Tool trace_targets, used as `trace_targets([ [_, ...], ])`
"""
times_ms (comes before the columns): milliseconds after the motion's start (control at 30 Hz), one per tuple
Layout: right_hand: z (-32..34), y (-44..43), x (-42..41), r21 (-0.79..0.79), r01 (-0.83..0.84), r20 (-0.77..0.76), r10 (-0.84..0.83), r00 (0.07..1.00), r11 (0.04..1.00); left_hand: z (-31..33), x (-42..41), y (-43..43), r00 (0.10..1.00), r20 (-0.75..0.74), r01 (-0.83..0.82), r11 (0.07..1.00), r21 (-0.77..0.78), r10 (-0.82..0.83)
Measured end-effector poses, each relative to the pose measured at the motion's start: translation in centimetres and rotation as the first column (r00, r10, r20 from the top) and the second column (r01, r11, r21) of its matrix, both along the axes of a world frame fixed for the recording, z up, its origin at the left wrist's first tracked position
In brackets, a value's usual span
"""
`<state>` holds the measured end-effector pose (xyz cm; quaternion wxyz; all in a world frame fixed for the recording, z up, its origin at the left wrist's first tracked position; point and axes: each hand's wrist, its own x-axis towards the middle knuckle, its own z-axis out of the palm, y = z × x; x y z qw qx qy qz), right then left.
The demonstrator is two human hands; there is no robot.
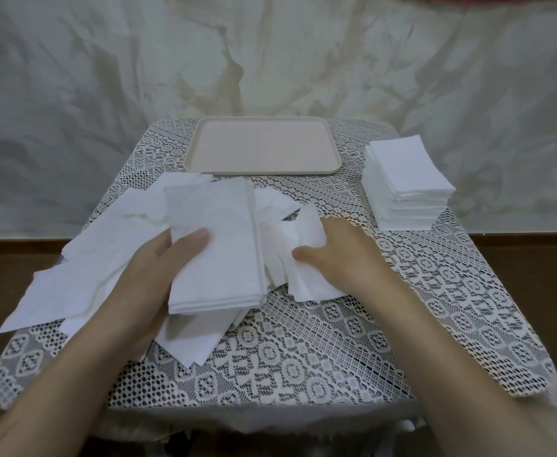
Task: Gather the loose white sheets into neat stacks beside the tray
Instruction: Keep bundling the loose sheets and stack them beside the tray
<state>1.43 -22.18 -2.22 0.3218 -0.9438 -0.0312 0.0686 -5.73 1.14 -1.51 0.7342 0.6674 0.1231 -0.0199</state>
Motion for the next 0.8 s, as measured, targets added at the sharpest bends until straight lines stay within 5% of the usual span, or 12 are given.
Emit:
trace_targets([
  [500, 0.8, -0.8, -1.3, -0.079, -0.051, -0.066, 0.046, 0.997, 0.996, -0.1, 0.3, 0.1, 1.0, -0.004, -0.001, 1.0, 0.0, 0.001],
  [800, 1.0, -0.6, -1.3, 0.215, -0.005, 0.009, 0.003, 1.0, 0.977, -0.1, 0.2, 0.1, 1.0, -0.003, -0.015, 1.0, -0.014, 0.015],
])
